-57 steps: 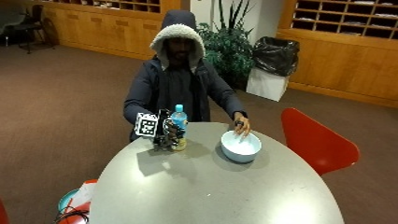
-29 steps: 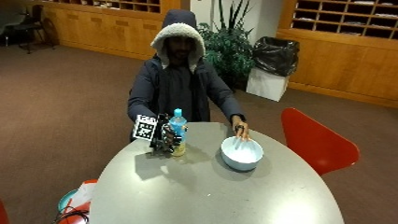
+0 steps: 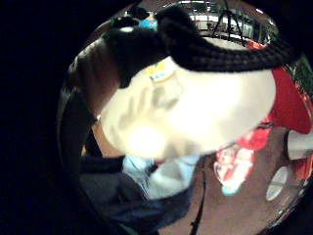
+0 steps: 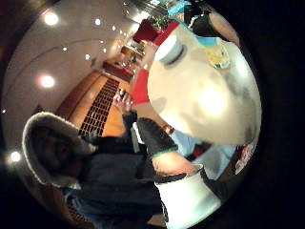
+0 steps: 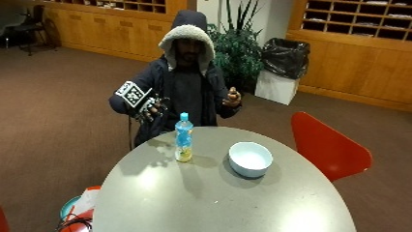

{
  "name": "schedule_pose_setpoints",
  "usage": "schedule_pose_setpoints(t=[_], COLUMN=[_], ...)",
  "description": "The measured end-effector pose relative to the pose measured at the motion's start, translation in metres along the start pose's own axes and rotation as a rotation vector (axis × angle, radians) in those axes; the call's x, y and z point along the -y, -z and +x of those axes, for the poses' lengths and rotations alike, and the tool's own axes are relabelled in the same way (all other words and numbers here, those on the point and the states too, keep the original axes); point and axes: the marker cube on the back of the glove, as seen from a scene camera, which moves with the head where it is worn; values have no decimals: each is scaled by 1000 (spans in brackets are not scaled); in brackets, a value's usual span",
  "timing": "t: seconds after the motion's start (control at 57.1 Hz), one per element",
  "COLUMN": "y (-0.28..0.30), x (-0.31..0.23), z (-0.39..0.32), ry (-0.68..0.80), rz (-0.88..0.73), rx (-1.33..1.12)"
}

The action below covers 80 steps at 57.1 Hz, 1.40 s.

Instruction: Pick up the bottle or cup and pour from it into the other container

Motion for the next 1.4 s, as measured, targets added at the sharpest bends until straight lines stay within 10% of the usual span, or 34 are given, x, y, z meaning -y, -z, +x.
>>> schedule_pose_setpoints(t=[0.228,0.56,1.401], y=[30,-14,-58], x=[-43,-8,14], z=[-44,-196,-264], ry=[-97,146,73], rz=[99,84,-78], rx=[-123,-354,-558])
